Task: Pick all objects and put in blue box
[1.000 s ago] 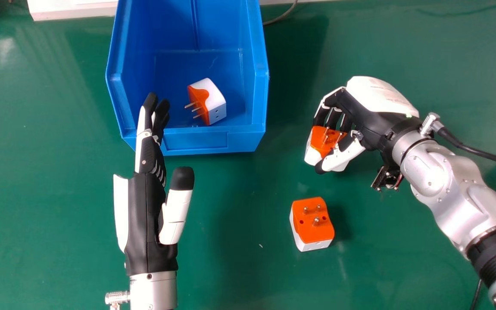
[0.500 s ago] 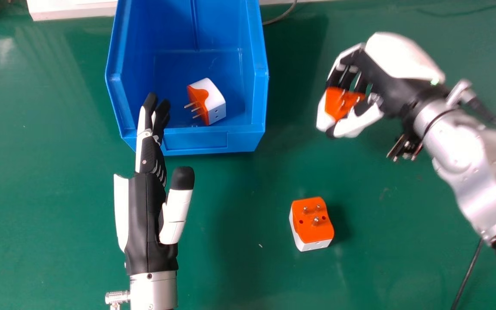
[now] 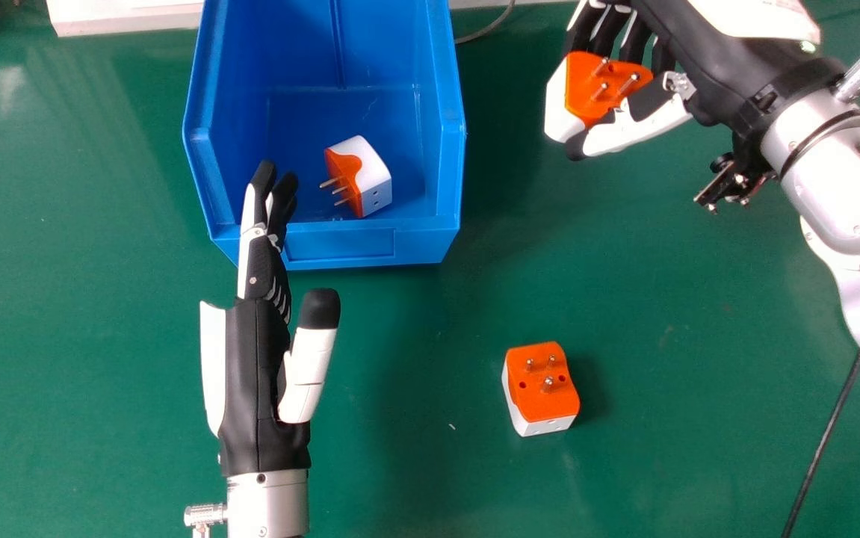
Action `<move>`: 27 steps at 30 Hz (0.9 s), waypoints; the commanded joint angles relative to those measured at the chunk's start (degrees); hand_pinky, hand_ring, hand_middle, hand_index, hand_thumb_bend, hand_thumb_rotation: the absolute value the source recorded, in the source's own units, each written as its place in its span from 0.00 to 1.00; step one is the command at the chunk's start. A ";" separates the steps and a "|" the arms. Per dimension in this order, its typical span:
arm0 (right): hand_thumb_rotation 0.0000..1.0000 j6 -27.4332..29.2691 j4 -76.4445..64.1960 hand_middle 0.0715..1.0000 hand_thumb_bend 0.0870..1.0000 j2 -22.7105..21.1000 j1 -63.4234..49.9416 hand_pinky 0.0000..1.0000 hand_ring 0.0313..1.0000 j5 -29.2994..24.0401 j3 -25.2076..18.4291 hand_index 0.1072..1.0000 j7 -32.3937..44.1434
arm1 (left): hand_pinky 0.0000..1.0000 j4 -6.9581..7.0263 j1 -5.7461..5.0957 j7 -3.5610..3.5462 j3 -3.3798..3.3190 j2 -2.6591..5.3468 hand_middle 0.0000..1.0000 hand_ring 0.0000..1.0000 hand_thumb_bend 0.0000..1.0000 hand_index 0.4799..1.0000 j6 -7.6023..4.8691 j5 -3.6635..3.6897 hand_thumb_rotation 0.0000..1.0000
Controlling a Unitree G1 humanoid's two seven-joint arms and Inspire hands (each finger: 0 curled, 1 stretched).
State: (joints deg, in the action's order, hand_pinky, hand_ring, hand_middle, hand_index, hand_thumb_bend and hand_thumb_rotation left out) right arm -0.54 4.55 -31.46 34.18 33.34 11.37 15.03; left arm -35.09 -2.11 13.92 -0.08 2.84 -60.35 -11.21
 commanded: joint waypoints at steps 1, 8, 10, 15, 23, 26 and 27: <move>0.00 1.54 -3.76 0.46 0.45 0.35 3.81 0.34 0.40 0.09 -0.34 0.44 -0.41 | 1.00 0.24 0.54 -0.12 0.43 0.87 0.95 0.95 0.92 0.92 -0.25 0.00 0.95; 0.00 4.11 -5.42 0.44 0.45 3.87 9.30 0.33 0.39 3.01 3.64 0.45 -0.39 | 1.00 -0.16 0.78 -0.10 0.45 0.92 0.95 0.96 0.92 0.92 -0.63 0.02 0.95; 0.00 3.38 -5.40 0.44 0.45 4.99 10.57 0.32 0.38 4.31 4.59 0.45 0.10 | 1.00 -0.21 0.76 0.07 0.40 0.96 0.95 0.96 0.92 0.92 -0.67 -0.15 0.94; 0.00 3.32 -4.31 0.45 0.45 9.24 13.37 0.31 0.39 3.72 6.10 0.47 0.90 | 1.00 0.12 0.44 0.15 0.42 1.19 0.95 0.96 0.92 0.92 -0.70 -0.17 0.94; 0.00 2.66 0.57 0.45 0.44 14.08 16.98 0.29 0.39 4.80 8.18 0.48 0.57 | 1.00 -0.47 0.55 0.79 0.18 1.39 0.95 0.96 0.92 0.91 -1.47 -0.56 0.94; 0.00 3.84 4.65 0.45 0.44 15.31 18.57 0.29 0.39 5.77 9.34 0.48 -1.10 | 0.99 -0.63 0.68 1.22 0.15 1.50 0.94 0.96 0.92 0.91 -1.62 -0.74 0.94; 0.00 4.16 5.78 0.45 0.44 15.61 18.99 0.29 0.39 6.11 9.62 0.48 -1.56 | 0.99 -0.62 0.68 1.30 0.20 1.50 0.94 0.96 0.92 0.91 -1.61 -0.72 0.94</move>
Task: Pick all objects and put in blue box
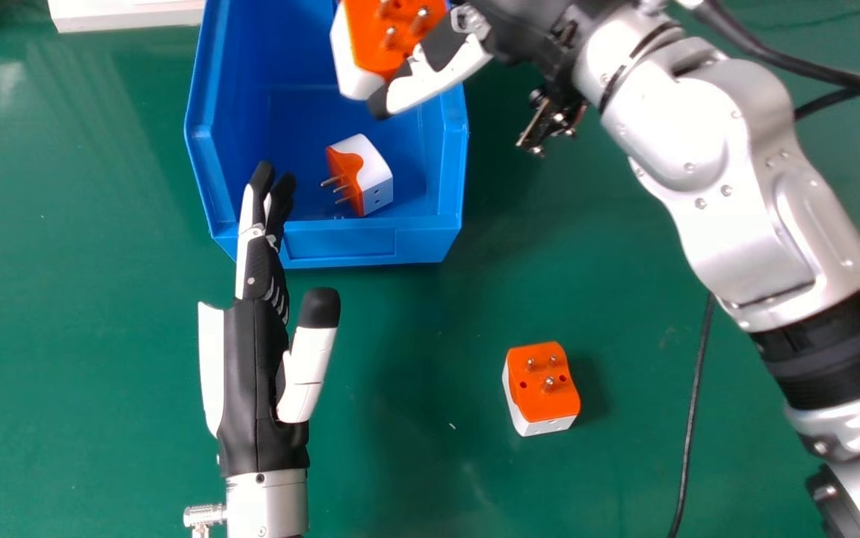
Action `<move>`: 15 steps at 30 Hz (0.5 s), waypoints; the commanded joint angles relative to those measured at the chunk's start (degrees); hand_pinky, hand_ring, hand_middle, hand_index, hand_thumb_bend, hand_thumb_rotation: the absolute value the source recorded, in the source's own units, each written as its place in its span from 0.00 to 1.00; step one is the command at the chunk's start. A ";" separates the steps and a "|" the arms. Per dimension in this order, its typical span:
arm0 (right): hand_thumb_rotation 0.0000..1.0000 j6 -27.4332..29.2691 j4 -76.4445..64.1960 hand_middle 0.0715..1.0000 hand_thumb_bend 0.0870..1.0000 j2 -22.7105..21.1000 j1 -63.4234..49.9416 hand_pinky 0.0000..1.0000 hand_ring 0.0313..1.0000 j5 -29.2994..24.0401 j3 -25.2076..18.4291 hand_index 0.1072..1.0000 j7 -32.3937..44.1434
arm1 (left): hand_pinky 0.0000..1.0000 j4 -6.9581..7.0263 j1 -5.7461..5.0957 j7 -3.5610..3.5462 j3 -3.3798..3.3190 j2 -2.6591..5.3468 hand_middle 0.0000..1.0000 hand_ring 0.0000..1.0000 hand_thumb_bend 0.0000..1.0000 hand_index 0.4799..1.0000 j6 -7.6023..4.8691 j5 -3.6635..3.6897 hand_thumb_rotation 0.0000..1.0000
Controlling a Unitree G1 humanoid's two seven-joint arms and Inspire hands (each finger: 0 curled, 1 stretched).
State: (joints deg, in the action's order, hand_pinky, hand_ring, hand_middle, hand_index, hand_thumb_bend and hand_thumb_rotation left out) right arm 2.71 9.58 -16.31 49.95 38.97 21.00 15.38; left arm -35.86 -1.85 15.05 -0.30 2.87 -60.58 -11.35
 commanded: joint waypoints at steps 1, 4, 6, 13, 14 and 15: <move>0.00 1.63 2.30 0.44 0.45 0.62 3.82 0.28 0.38 0.76 0.36 0.48 -2.42 | 0.99 0.12 0.44 0.20 0.49 1.43 0.94 0.95 0.92 0.91 -1.43 -0.52 0.94; 0.00 3.95 9.28 0.44 0.45 1.85 6.32 0.27 0.36 1.04 1.36 0.48 -5.20 | 0.99 0.01 0.60 0.47 0.40 1.45 0.94 0.95 0.92 0.90 -1.53 -0.48 0.93; 0.00 4.44 15.57 0.44 0.45 3.56 8.57 0.27 0.36 0.92 1.67 0.49 -7.60 | 0.99 0.07 0.61 0.46 0.38 1.44 0.94 0.95 0.92 0.90 -1.42 -0.35 0.93; 0.00 14.30 43.18 0.43 0.46 6.91 18.27 0.27 0.36 4.28 5.36 0.48 -24.76 | 0.99 -0.07 0.73 0.09 0.56 1.36 0.94 0.95 0.91 0.90 -1.80 0.02 0.93; 0.00 15.56 46.05 0.43 0.46 7.22 19.24 0.27 0.35 4.76 6.00 0.48 -26.95 | 0.99 -0.01 0.74 0.13 0.55 1.35 0.94 0.96 0.91 0.90 -1.76 -0.05 0.93; 0.00 16.51 48.78 0.43 0.46 7.58 20.15 0.27 0.35 5.47 6.83 0.48 -29.26 | 0.99 0.17 0.71 0.25 0.51 1.39 0.94 0.96 0.91 0.90 -1.64 -0.19 0.93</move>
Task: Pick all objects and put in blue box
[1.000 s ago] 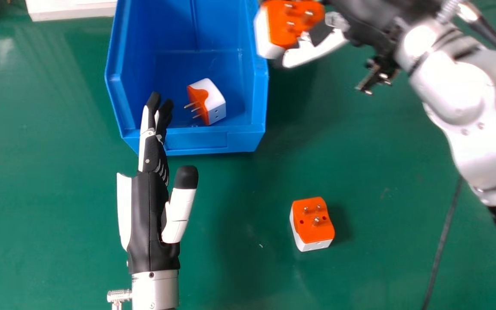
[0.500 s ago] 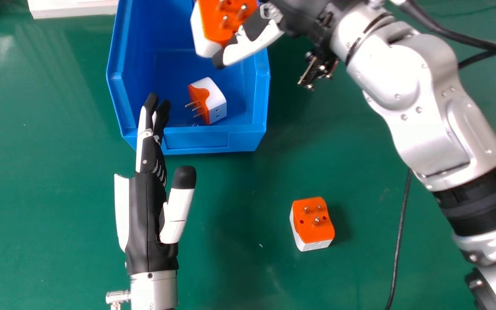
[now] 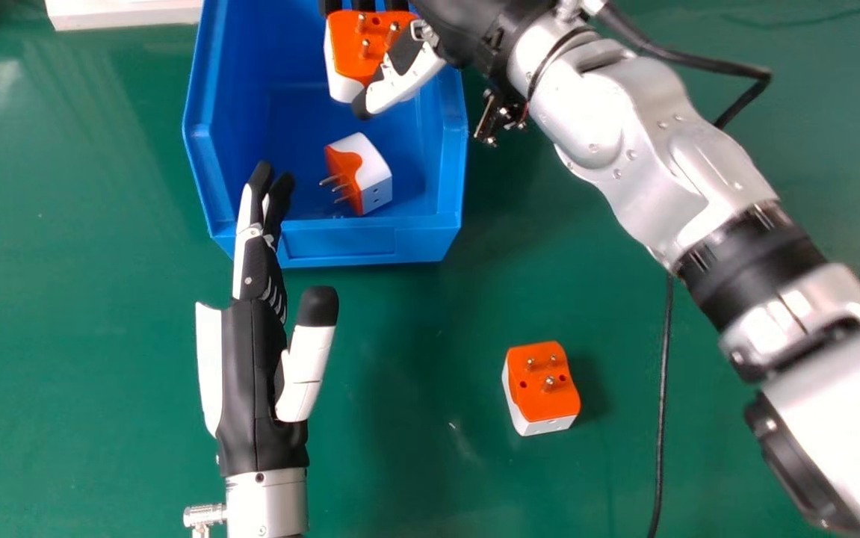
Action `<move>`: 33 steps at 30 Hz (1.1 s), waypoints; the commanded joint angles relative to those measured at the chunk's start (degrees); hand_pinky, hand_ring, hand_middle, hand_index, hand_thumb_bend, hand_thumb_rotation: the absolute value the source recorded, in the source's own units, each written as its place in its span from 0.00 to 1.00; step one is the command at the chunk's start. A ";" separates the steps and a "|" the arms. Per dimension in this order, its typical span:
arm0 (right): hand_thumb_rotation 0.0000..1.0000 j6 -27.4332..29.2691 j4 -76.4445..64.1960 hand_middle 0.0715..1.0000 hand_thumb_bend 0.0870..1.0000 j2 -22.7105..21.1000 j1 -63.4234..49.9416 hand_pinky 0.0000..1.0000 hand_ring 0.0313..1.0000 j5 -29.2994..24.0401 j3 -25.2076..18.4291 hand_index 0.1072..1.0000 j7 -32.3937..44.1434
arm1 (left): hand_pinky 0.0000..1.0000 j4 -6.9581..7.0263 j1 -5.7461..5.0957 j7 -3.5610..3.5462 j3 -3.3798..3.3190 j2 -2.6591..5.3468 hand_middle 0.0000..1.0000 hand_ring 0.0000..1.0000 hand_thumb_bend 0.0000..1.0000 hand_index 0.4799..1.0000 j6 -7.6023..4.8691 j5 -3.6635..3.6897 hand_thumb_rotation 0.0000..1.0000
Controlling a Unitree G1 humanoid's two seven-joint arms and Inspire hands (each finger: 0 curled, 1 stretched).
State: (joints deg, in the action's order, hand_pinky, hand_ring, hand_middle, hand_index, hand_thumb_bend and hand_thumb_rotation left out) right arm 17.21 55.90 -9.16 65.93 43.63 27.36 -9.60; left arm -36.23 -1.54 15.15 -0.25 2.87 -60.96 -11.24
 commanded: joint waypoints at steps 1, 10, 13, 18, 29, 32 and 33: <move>0.00 2.62 4.89 0.43 0.46 0.78 5.03 0.27 0.35 1.65 1.42 0.48 -6.42 | 0.99 0.73 0.37 0.20 0.44 1.42 0.94 0.96 0.91 0.90 -1.12 -0.35 0.93; 0.00 4.27 15.54 0.46 0.45 2.93 7.51 0.30 0.38 9.10 10.06 0.47 -18.09 | 0.99 1.10 0.31 0.19 0.49 1.56 0.94 0.96 0.91 0.90 -1.05 -0.24 0.93; 0.00 3.65 16.40 0.47 0.45 3.19 7.39 0.30 0.39 11.52 12.83 0.47 -20.94 | 0.99 1.30 0.26 0.03 0.57 1.53 0.94 0.96 0.91 0.90 -0.87 -0.08 0.93; 0.00 2.78 17.49 0.46 0.45 3.06 6.87 0.29 0.39 12.74 14.65 0.49 -22.10 | 0.99 1.28 0.29 0.04 0.54 1.42 0.94 0.96 0.91 0.90 -0.92 -0.22 0.92; 0.00 3.81 17.52 0.47 0.44 1.74 6.00 0.29 0.40 12.16 14.86 0.49 -22.33 | 0.99 0.92 0.53 -0.09 0.57 1.31 0.94 0.96 0.91 0.90 -0.81 -0.24 0.92; 0.00 3.82 17.53 0.47 0.44 1.67 5.93 0.29 0.40 12.07 14.77 0.49 -22.47 | 0.99 0.83 0.62 0.08 0.56 1.50 0.94 0.96 0.91 0.90 -0.96 -0.33 0.92; 0.00 3.58 17.55 0.47 0.44 1.72 5.93 0.29 0.40 12.09 14.78 0.49 -22.42 | 0.99 0.80 0.64 0.11 0.56 1.53 0.94 0.96 0.91 0.90 -0.98 -0.34 0.92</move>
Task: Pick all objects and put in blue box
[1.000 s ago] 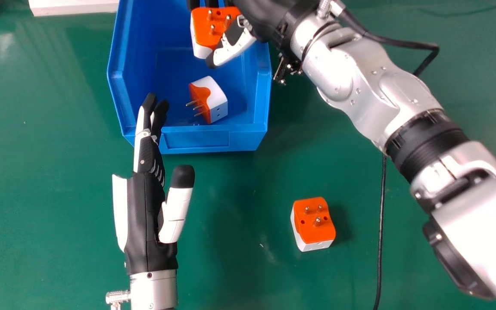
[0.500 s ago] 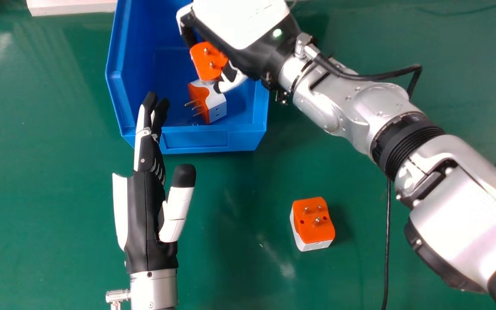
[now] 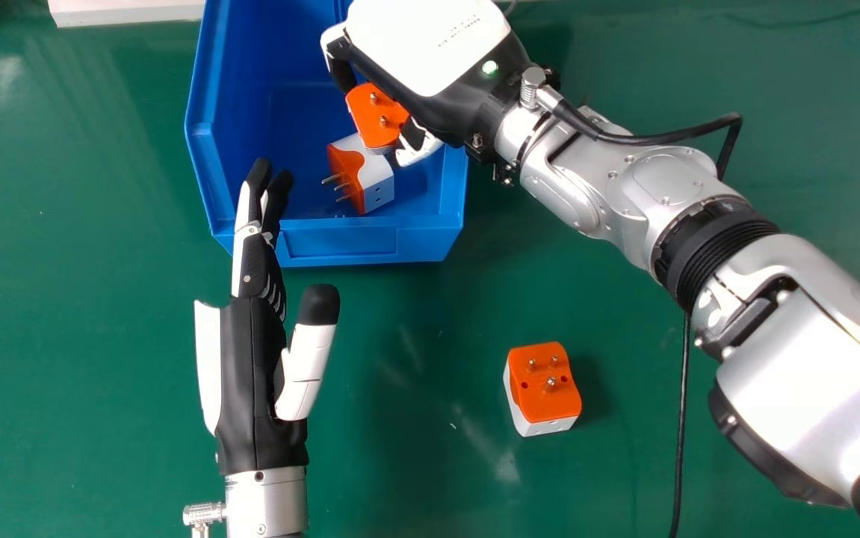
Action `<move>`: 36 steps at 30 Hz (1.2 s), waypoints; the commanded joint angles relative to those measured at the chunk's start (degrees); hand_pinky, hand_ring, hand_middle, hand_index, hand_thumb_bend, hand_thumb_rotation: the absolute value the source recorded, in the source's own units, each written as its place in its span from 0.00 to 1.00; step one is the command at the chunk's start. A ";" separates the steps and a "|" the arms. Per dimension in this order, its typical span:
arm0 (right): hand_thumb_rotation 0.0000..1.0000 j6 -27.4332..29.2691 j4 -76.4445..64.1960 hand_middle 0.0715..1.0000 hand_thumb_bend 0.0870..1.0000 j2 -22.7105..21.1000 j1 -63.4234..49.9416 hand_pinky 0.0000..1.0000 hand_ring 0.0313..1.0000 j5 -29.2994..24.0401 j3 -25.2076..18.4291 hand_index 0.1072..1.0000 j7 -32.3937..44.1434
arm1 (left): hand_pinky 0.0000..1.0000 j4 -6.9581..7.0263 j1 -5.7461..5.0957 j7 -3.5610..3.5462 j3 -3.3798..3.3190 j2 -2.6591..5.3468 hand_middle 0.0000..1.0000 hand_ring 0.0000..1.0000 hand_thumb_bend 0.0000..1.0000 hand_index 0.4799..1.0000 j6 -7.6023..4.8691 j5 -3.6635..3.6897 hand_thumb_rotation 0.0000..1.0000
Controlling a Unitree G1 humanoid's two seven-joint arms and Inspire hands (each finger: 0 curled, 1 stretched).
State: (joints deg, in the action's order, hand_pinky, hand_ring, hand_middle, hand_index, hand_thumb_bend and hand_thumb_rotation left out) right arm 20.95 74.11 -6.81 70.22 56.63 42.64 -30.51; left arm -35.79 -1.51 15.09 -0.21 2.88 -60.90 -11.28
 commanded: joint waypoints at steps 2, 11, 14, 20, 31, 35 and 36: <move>0.00 -0.35 -0.64 0.47 0.44 -0.52 1.61 0.29 0.41 -1.07 -0.63 0.49 -1.19 | 0.99 0.40 0.58 0.35 0.47 1.56 0.94 0.96 0.91 0.90 -0.94 -0.50 0.92; 0.00 -2.52 -0.35 0.48 0.44 -0.53 2.19 0.29 0.41 -1.29 -0.76 0.49 3.17 | 0.99 0.83 0.44 0.67 0.51 1.86 0.94 0.96 0.91 0.90 -0.73 -0.70 0.92; 0.00 -5.90 -0.26 0.48 0.44 -0.33 2.61 0.29 0.41 -0.28 0.16 0.49 6.40 | 0.99 0.90 0.43 0.57 0.58 1.71 0.94 0.96 0.91 0.90 -0.50 -0.71 0.92; 0.00 -15.54 -0.91 0.56 0.51 0.44 3.06 0.40 0.49 3.56 4.18 0.53 12.42 | 0.99 0.69 0.57 0.32 0.68 1.64 0.94 0.96 0.91 0.90 -0.62 -0.35 0.92; 0.06 -19.40 -2.20 0.93 0.80 0.39 2.68 0.89 0.92 4.17 5.64 0.86 15.81 | 1.00 1.04 0.52 0.02 0.97 1.49 0.94 0.96 0.92 0.90 -0.04 -0.18 0.93; 0.08 -19.71 -2.47 0.97 0.83 0.48 2.78 0.94 0.96 4.22 5.74 0.90 16.91 | 1.00 1.08 0.54 0.21 0.90 1.44 0.94 0.96 0.92 0.90 -0.10 -0.39 0.93; 0.09 -19.77 -2.57 0.98 0.85 0.49 2.78 0.96 0.97 4.23 5.76 0.92 17.00 | 0.99 1.04 0.55 0.15 0.91 1.40 0.94 0.96 0.92 0.90 -0.14 -0.37 0.93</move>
State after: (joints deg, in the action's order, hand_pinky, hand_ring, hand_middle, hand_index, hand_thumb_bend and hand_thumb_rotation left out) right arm 2.29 71.84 -5.76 71.37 60.99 48.26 -14.20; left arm -35.71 -1.38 15.11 0.28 2.88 -60.56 -11.34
